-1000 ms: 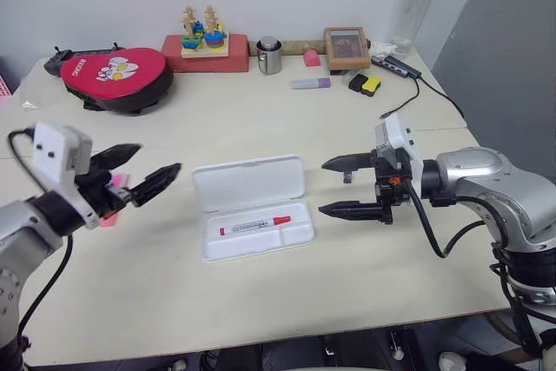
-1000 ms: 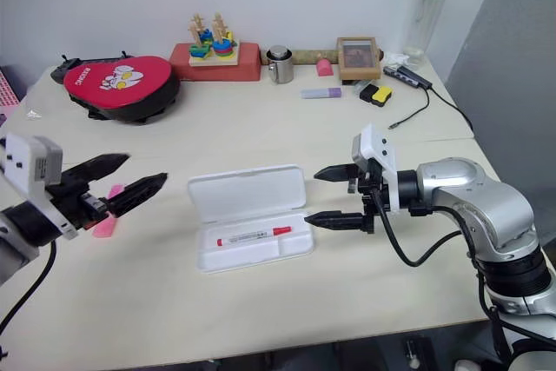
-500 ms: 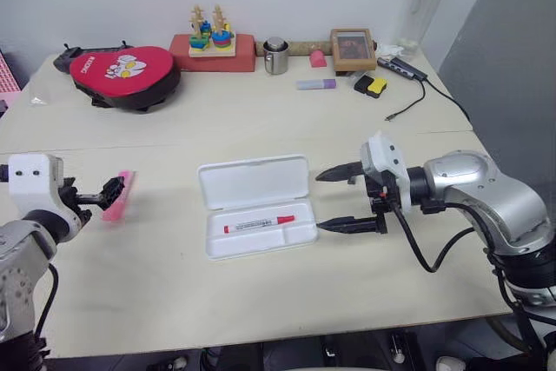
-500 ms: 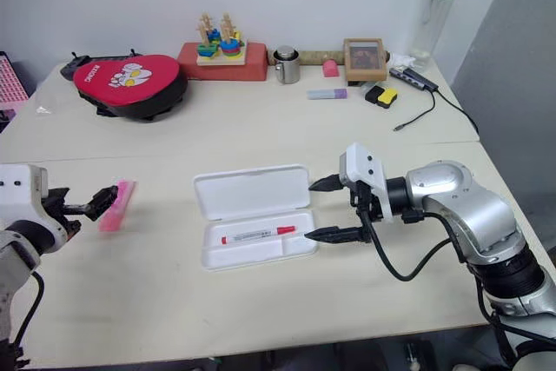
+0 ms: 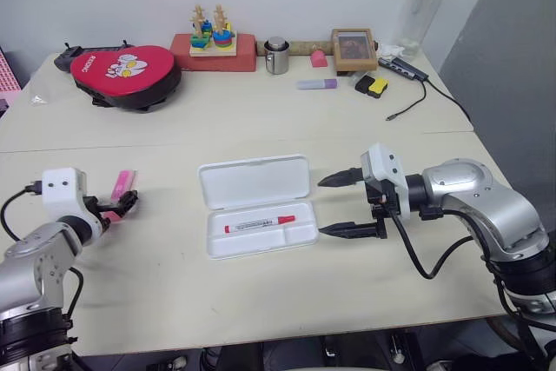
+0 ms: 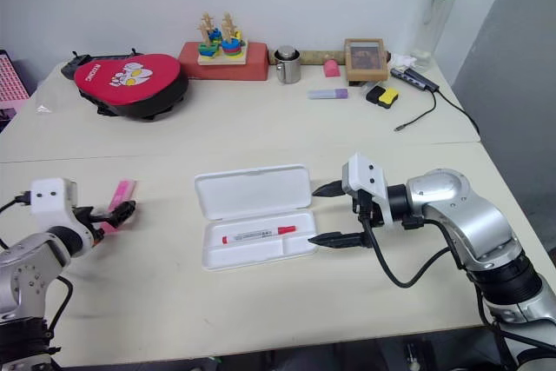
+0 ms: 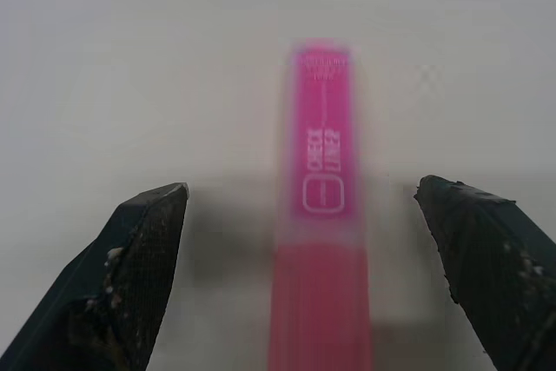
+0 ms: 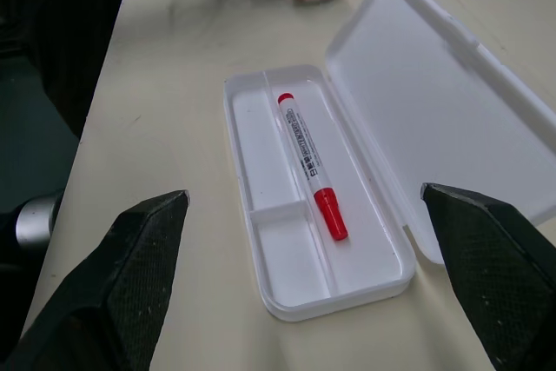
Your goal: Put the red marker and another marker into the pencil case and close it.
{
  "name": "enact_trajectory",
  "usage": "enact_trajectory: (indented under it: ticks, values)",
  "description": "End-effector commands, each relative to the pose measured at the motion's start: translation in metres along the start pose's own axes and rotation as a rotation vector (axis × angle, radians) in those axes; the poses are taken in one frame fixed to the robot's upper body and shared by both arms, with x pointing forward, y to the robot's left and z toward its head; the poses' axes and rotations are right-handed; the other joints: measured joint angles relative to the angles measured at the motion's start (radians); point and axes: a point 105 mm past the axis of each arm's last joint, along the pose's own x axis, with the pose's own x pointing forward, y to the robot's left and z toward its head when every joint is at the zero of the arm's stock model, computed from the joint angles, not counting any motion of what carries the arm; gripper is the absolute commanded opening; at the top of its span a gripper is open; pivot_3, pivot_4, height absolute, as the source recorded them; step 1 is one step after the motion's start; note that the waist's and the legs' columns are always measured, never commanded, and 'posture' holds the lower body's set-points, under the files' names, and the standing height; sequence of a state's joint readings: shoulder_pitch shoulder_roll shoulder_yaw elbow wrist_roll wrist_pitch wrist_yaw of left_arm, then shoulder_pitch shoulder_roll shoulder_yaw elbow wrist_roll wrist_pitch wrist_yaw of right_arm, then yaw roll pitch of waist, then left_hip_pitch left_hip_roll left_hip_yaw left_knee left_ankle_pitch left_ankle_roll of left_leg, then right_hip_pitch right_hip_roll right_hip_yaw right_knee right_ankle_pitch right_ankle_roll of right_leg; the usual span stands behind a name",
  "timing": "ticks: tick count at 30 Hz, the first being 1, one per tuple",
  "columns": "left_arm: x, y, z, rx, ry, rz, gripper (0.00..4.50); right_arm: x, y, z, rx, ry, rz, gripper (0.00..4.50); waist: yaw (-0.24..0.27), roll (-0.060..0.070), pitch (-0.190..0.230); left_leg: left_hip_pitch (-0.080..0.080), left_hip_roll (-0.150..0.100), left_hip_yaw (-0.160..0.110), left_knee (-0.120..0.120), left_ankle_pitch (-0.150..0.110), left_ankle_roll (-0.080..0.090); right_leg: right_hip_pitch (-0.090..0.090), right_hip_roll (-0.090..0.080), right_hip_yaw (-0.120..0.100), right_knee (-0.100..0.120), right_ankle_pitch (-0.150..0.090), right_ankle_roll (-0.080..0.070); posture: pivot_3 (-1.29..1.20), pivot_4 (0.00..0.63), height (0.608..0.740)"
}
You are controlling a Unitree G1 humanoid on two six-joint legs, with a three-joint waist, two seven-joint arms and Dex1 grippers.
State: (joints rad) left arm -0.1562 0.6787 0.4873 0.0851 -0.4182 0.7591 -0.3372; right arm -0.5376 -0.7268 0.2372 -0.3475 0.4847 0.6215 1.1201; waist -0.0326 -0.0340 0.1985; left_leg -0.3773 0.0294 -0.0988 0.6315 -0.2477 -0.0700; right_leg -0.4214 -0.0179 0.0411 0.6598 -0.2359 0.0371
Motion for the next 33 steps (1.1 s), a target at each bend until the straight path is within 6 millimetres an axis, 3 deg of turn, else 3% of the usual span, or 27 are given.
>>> enact_trajectory:
  ticks: [1, 13, 21, 33]
  values:
    - [0.001, 0.0, 0.004, 0.014, -0.003, 0.008, 3.74, -0.003, 0.0, 0.009, -0.049, -0.012, -0.008, 4.5, 0.0, 0.0, 0.0, 0.0, 0.0, 0.0, 0.0, 0.0, 0.0, 0.0, 0.0, 0.0, 0.0, 0.0, 0.0, 0.0, 0.15, 0.74]
    - [0.001, -0.001, 0.005, -0.015, -0.012, 0.013, 1.27, -0.003, -0.002, 0.015, -0.053, -0.008, -0.005, 4.5, 0.0, 0.0, 0.0, 0.001, 0.0, 0.0, 0.0, 0.0, 0.0, 0.0, 0.0, 0.0, 0.001, 0.0, 0.0, 0.0, 0.15, 0.74]
    - [0.0, -0.003, 0.01, 0.003, -0.029, 0.02, 1.2, -0.002, -0.002, 0.017, -0.056, -0.009, -0.005, 4.5, 0.0, 0.0, 0.0, 0.001, 0.0, 0.0, 0.0, 0.0, 0.0, 0.0, 0.0, 0.0, 0.001, 0.0, 0.0, 0.0, 0.15, 0.74]
    - [0.0, -0.009, 0.008, 0.006, -0.028, 0.001, 1.2, -0.005, -0.016, 0.051, -0.01, -0.174, -0.062, 4.5, 0.0, 0.0, 0.0, 0.001, 0.0, 0.0, 0.0, 0.0, 0.0, 0.0, 0.0, 0.0, 0.001, 0.0, 0.0, 0.0, 0.15, 0.74]
